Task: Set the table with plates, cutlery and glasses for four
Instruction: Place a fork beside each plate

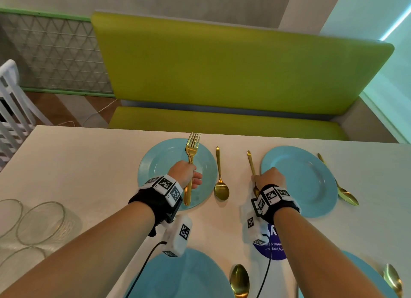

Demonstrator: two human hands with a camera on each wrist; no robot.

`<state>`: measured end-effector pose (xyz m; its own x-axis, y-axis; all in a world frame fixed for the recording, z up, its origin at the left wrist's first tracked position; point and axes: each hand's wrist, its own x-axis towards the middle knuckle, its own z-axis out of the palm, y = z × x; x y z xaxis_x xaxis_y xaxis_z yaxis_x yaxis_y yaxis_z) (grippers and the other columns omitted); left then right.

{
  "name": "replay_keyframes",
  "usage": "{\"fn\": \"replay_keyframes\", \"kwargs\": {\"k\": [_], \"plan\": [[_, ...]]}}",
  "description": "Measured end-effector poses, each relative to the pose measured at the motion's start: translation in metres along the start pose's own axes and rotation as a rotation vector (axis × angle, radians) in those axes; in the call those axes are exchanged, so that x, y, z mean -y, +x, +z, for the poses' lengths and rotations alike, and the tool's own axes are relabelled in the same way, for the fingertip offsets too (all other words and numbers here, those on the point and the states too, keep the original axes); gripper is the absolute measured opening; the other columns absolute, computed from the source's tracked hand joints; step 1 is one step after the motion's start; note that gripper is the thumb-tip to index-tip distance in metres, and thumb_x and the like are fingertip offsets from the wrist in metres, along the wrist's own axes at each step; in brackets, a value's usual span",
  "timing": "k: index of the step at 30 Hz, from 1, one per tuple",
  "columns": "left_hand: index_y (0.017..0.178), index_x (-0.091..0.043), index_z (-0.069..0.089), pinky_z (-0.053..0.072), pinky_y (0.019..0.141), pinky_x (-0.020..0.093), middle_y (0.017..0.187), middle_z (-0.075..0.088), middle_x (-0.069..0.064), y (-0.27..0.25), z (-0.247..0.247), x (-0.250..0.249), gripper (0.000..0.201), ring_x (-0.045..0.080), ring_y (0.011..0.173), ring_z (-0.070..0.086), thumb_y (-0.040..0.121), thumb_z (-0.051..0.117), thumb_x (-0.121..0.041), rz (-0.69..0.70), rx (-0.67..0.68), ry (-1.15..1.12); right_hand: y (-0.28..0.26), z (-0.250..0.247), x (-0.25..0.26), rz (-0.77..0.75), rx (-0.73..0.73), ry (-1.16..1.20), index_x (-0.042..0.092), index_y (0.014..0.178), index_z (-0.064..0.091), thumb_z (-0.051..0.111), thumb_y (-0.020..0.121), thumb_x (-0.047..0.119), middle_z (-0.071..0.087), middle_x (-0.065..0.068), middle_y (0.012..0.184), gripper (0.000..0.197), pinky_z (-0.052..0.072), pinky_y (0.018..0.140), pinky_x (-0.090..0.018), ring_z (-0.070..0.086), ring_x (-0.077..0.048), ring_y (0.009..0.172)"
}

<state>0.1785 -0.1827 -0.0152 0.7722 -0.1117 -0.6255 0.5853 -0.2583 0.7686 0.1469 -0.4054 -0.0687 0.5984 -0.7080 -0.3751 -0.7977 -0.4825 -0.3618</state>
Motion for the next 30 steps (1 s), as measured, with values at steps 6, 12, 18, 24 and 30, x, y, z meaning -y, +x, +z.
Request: {"fn": "replay_keyframes", "kwargs": {"k": [6, 12, 18, 24, 30], "plan": [[0.12, 0.003, 0.047, 0.049, 0.061, 0.027, 0.076, 0.058, 0.01, 0.002, 0.003, 0.0, 0.027, 0.018, 0.065, 0.057, 0.099, 0.035, -0.01, -0.016, 0.009, 0.006, 0.0, -0.003, -0.003, 0.008, -0.014, 0.012, 0.001, 0.105, 0.058, 0.067, 0.083, 0.029, 0.066, -0.017, 0.101, 0.036, 0.047, 0.068, -0.031, 0.064, -0.033, 0.09], [0.123, 0.004, 0.045, 0.048, 0.059, 0.027, 0.076, 0.059, 0.01, 0.003, 0.007, 0.0, 0.03, 0.019, 0.064, 0.058, 0.099, 0.036, -0.01, -0.027, 0.016, 0.007, -0.002, -0.007, -0.005, 0.008, -0.009, 0.011, 0.002, 0.107, 0.056, 0.065, 0.085, 0.032, 0.065, -0.018, 0.106, 0.038, 0.05, 0.075, -0.034, 0.063, -0.034, 0.097], [0.117, 0.001, 0.047, 0.047, 0.057, 0.028, 0.073, 0.058, 0.011, 0.0, 0.009, 0.003, 0.023, 0.02, 0.062, 0.057, 0.099, 0.036, -0.009, -0.021, 0.013, -0.023, -0.006, -0.009, -0.006, -0.001, -0.005, 0.018, 0.001, 0.107, 0.056, 0.064, 0.086, 0.034, 0.065, -0.018, 0.106, 0.04, 0.047, 0.072, -0.033, 0.063, -0.034, 0.097], [0.092, -0.001, 0.048, 0.043, 0.051, 0.027, 0.067, 0.051, 0.01, -0.013, 0.008, 0.003, 0.013, 0.019, 0.056, 0.049, 0.096, 0.036, -0.002, -0.029, 0.014, -0.02, -0.033, -0.025, -0.002, -0.081, 0.012, -0.007, 0.0, 0.104, 0.062, 0.057, 0.09, 0.038, 0.064, -0.013, 0.093, 0.041, 0.042, 0.066, -0.029, 0.06, -0.03, 0.085], [0.067, -0.007, 0.046, 0.037, 0.034, 0.015, 0.059, 0.042, 0.009, -0.043, -0.001, 0.011, 0.032, 0.016, 0.05, 0.041, 0.097, 0.038, 0.001, 0.003, 0.077, 0.119, -0.102, -0.024, 0.015, -0.341, 0.033, 0.022, 0.01, 0.102, 0.063, 0.059, 0.09, 0.032, 0.066, -0.007, 0.103, 0.025, 0.046, 0.079, -0.028, 0.061, -0.024, 0.1]]}}
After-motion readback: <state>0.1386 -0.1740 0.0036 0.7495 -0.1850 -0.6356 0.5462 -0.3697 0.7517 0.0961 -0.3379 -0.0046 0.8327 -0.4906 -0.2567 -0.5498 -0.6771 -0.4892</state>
